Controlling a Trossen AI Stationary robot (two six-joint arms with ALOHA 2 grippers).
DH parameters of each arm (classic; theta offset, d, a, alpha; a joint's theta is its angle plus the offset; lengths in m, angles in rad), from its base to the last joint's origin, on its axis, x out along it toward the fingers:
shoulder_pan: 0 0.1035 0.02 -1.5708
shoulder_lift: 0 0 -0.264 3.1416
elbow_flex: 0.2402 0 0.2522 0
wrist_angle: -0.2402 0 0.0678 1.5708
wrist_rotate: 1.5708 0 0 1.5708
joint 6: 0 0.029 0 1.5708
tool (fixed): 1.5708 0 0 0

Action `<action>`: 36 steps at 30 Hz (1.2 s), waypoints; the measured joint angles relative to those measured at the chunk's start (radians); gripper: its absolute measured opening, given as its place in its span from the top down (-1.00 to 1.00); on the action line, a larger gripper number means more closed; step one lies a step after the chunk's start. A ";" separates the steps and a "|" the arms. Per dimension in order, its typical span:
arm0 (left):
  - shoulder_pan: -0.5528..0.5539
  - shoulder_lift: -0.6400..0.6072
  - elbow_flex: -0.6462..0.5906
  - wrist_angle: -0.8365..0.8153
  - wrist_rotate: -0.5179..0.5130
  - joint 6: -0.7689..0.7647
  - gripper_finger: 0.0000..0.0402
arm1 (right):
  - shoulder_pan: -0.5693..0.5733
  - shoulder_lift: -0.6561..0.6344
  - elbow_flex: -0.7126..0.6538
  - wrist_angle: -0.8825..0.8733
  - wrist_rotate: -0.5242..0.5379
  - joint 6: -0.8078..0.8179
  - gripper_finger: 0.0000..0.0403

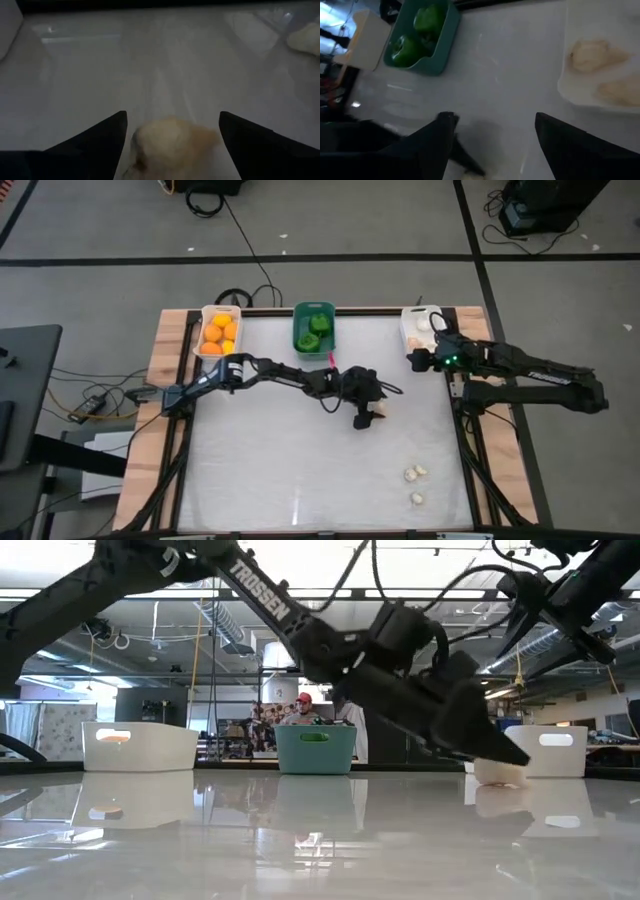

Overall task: Sort produce into baskets
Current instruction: Put the top white garlic into the right white bin

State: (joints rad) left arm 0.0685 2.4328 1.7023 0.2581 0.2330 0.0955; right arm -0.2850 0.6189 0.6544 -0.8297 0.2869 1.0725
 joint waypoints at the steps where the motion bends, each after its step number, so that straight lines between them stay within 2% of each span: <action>1: 0.000 0.014 0.000 0.035 0.001 -0.001 -0.60 | 0.004 0.000 0.000 0.000 -0.009 0.009 -0.43; 4: 0.000 0.037 0.000 0.060 -0.007 -0.008 -0.60 | 0.019 0.000 0.000 0.001 -0.032 0.032 -0.43; 8: 0.001 0.044 0.002 0.023 -0.078 -0.054 -0.56 | 0.038 0.000 0.000 0.003 -0.060 0.061 -0.43; 12: 0.010 0.040 0.005 -0.007 -0.105 -0.108 -0.38 | 0.057 0.000 0.000 0.005 -0.109 0.102 -0.43; 16: 0.019 0.024 0.003 -0.031 -0.100 -0.116 -0.11 | 0.075 0.009 0.000 0.006 -0.268 0.143 -0.43; 20: 0.029 -0.056 -0.001 -0.155 -0.101 -0.093 0.02 | 0.108 0.026 0.000 0.012 -0.380 0.145 -0.43; 24: 0.040 -0.191 0.001 -0.236 -0.083 -0.011 0.03 | 0.138 0.037 0.000 0.114 -0.385 0.150 -0.43; 30: 0.063 -0.361 0.001 -0.329 -0.015 0.036 0.02 | 0.161 0.081 0.000 0.399 -0.340 0.096 -0.44; 36: 0.083 -0.453 0.001 -0.373 -0.003 0.054 0.02 | 0.168 0.151 0.002 0.600 -0.269 -0.003 -0.44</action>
State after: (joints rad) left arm 0.1513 1.9795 1.7035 -0.1147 0.2300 0.1497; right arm -0.1173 0.7696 0.6560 -0.2301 0.0182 1.0694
